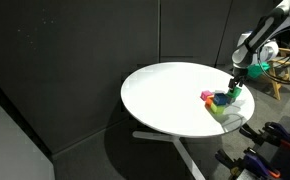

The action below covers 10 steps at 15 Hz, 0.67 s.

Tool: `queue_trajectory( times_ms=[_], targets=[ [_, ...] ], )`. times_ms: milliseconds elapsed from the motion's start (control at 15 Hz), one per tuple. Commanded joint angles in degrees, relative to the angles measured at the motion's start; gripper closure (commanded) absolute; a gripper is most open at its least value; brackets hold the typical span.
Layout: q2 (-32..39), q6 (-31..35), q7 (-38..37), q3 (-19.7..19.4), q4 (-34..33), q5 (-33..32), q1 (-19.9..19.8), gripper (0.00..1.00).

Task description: Put the grey building block on the table to the right and then put the green building block on top of the grey building block

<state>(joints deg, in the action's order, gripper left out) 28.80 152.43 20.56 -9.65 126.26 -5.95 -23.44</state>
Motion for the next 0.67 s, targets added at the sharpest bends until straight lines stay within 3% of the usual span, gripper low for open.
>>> queue_trajectory(
  times_ms=[0,600],
  targets=[
    [-1.8,-1.3,1.8,0.9,0.8,0.9,-0.3,0.0],
    [-8.2,-2.4,1.4,1.2,4.6,0.4,1.2,0.0]
  ],
)
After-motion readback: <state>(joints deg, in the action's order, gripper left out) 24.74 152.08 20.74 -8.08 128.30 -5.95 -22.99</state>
